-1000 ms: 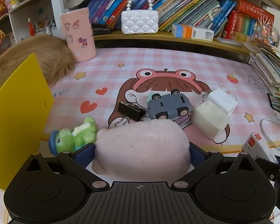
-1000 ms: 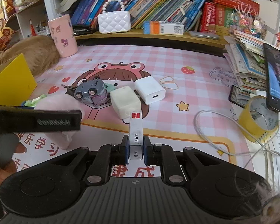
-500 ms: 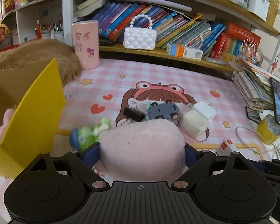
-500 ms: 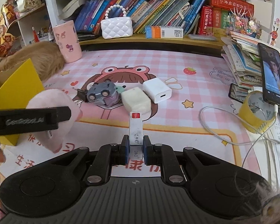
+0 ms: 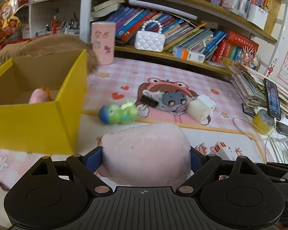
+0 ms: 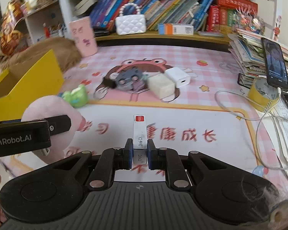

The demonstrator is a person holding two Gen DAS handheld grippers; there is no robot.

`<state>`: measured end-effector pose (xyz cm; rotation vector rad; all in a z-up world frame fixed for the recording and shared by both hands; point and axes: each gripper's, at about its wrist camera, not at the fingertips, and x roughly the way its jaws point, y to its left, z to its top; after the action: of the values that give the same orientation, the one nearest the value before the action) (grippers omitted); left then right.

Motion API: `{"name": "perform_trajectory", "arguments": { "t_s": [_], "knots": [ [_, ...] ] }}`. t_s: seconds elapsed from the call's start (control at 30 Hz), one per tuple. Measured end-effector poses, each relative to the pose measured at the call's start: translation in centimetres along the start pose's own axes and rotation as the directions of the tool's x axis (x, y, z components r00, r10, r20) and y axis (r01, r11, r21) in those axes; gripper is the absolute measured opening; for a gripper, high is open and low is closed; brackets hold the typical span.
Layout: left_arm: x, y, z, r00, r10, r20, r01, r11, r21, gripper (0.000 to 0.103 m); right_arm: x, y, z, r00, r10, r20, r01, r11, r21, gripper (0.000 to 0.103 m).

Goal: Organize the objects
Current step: 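Carry the pink pig and white box over the yellow box with both grippers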

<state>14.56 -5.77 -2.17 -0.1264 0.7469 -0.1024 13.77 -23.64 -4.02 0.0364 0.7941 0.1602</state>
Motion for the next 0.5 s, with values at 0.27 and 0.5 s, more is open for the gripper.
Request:
{"name": "perform_trajectory", "arguments": {
  "t_s": [0.27,0.5],
  "knots": [
    [-3.8,4.8,-1.5,1.000,-0.023,0.021,0.023,0.999,0.028,0.090,-2.1,6.4,-2.4,1.000,0.005,-0.001,-0.005,1.000,-0.002,0.013],
    [-7.0,10.4,-3.2,1.000,0.011,0.020,-0.012,0.999,0.034,0.090,-3.6,12.7,-4.4,1.000,0.018,-0.002,-0.018,1.000,-0.015,0.013]
  ]
}}
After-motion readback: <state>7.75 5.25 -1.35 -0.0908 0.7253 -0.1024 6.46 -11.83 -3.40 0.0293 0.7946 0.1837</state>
